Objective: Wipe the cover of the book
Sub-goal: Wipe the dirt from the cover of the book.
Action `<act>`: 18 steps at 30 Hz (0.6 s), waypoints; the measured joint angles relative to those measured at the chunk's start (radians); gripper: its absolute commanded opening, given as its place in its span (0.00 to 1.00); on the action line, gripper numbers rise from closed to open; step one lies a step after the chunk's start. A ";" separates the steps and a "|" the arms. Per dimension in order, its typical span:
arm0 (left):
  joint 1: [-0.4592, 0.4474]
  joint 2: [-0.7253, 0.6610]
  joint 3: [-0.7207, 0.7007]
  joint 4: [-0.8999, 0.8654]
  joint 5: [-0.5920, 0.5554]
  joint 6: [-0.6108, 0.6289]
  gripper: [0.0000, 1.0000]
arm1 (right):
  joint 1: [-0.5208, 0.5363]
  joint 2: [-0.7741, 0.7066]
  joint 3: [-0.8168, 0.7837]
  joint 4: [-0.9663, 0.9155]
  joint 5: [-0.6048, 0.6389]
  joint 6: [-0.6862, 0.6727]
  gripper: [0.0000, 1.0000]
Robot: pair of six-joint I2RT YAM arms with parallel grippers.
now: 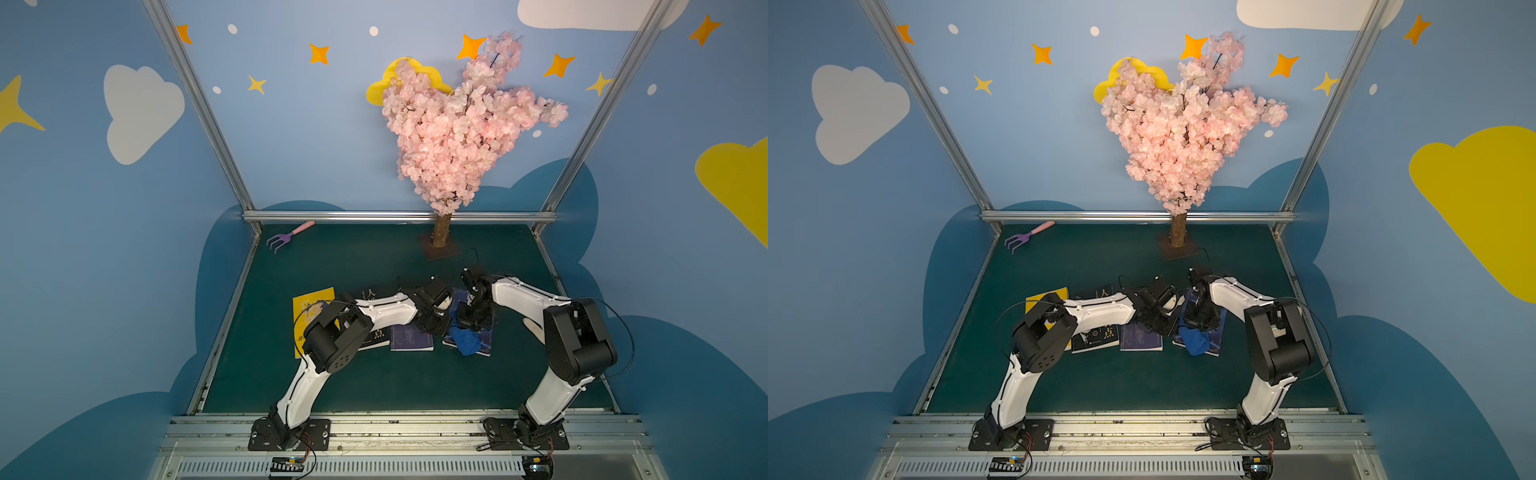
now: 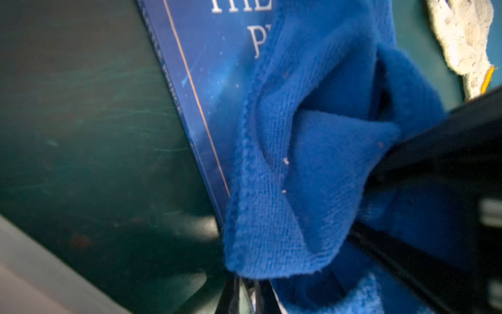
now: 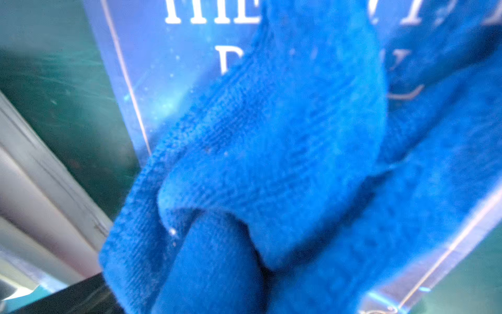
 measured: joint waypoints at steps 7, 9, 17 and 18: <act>-0.002 -0.002 0.000 0.000 -0.004 0.001 0.14 | -0.083 0.174 0.256 -0.088 0.039 -0.021 0.00; -0.005 -0.004 -0.002 0.001 -0.016 0.003 0.14 | -0.092 0.187 0.296 -0.094 0.088 -0.029 0.00; -0.030 -0.016 -0.025 0.031 -0.056 0.027 0.13 | 0.055 -0.077 0.075 0.013 0.422 -0.047 0.00; -0.030 -0.017 -0.029 0.037 -0.054 0.029 0.13 | 0.086 -0.116 0.034 0.037 0.446 -0.047 0.00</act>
